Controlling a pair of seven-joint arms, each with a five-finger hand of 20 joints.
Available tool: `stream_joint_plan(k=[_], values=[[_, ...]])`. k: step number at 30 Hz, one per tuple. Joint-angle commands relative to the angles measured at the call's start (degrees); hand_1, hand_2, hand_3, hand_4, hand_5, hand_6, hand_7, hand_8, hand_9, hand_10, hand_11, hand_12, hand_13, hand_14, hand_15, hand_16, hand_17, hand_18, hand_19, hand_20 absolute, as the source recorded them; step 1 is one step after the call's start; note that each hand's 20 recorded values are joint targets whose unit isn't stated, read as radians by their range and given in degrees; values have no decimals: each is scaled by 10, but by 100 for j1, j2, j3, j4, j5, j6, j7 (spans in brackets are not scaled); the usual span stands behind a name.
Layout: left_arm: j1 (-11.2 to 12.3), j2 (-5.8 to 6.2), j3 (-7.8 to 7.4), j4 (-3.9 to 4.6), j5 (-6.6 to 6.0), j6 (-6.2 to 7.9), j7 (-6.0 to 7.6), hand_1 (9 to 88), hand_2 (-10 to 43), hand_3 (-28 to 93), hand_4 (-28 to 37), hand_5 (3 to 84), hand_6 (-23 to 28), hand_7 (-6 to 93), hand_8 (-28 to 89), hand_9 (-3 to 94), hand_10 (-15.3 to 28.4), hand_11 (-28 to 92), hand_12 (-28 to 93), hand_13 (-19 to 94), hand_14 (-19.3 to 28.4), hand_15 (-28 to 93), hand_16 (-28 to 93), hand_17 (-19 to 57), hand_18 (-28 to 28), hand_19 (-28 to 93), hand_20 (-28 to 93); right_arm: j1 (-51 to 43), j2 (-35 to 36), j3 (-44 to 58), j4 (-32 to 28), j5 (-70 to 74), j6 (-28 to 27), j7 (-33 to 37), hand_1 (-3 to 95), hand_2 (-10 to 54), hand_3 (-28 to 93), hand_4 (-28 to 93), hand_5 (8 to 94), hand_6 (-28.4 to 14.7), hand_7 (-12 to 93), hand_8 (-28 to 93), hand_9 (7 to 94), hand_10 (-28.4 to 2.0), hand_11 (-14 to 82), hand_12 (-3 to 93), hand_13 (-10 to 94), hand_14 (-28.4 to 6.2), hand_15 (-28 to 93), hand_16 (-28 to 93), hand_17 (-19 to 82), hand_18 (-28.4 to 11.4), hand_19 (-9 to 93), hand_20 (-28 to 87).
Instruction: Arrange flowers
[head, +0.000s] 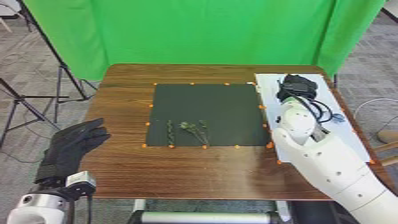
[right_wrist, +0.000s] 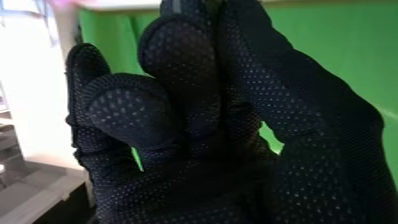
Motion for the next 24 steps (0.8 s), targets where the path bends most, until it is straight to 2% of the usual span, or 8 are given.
stream_joint_plan(k=[1, 4, 6, 11, 12, 18, 24], values=[[231, -14, -73, -91, -22, 102, 62, 280, 97, 796, -141, 474, 147, 142, -85, 406, 228, 392, 97, 302, 284, 616, -132, -84, 214, 591, 167, 34, 105, 13, -620, -83, 248, -140, 524, -95, 785, -277, 845, -41, 265, 188, 880, -121, 481, 252, 809, -88, 683, 262, 317, -244, 872, 18], [296, 16, -82, -99, -74, 144, 147, 280, 98, 796, -141, 474, 147, 142, -85, 406, 228, 392, 96, 302, 284, 615, -132, -84, 215, 591, 168, -190, 112, 22, -1040, -191, 140, -229, 524, -95, 786, -274, 847, -42, 262, 194, 882, -123, 480, 251, 811, -92, 685, 262, 316, -248, 876, 20], [292, 10, -99, -93, -47, 120, 109, 279, 97, 797, -140, 474, 147, 141, -85, 405, 228, 392, 96, 303, 284, 616, -132, -84, 214, 591, 168, -359, 85, 65, -1348, -20, 65, -271, 525, -95, 785, -272, 850, -43, 258, 197, 883, -124, 481, 251, 811, -94, 686, 262, 314, -250, 877, 20], [269, 30, -84, -85, -55, 127, 121, 280, 99, 794, -140, 474, 147, 142, -84, 406, 228, 391, 97, 301, 284, 615, -132, -84, 214, 591, 168, -760, 108, 15, -1903, 87, 59, -408, 530, -95, 780, -266, 858, -48, 243, 205, 884, -125, 481, 252, 810, -96, 688, 263, 309, -256, 880, 20], [226, 29, -79, -63, -41, 84, 95, 280, 98, 794, -140, 474, 147, 141, -84, 406, 228, 391, 97, 301, 284, 615, -133, -84, 214, 591, 168, -820, 125, -20, -1981, 98, 64, -395, 531, -95, 780, -266, 858, -48, 241, 207, 884, -126, 481, 252, 810, -96, 688, 263, 308, -256, 880, 20], [156, 26, -87, -28, -3, 7, 11, 279, 98, 796, -138, 473, 146, 141, -84, 404, 227, 390, 97, 301, 284, 614, -132, -84, 214, 591, 168, -1206, 73, -183, -2193, 33, 51, -388, 531, -95, 779, -263, 860, -49, 234, 214, 885, -127, 480, 253, 810, -98, 691, 263, 305, -258, 881, 20], [95, 33, -75, -6, 33, -41, -21, 279, 98, 796, -139, 473, 146, 139, -84, 403, 226, 388, 97, 300, 284, 612, -132, -84, 214, 590, 168, -1542, -38, -232, -2052, 71, -88, -226, 530, -95, 778, -258, 863, -49, 227, 213, 886, -127, 479, 253, 810, -98, 691, 262, 305, -258, 882, 19]])
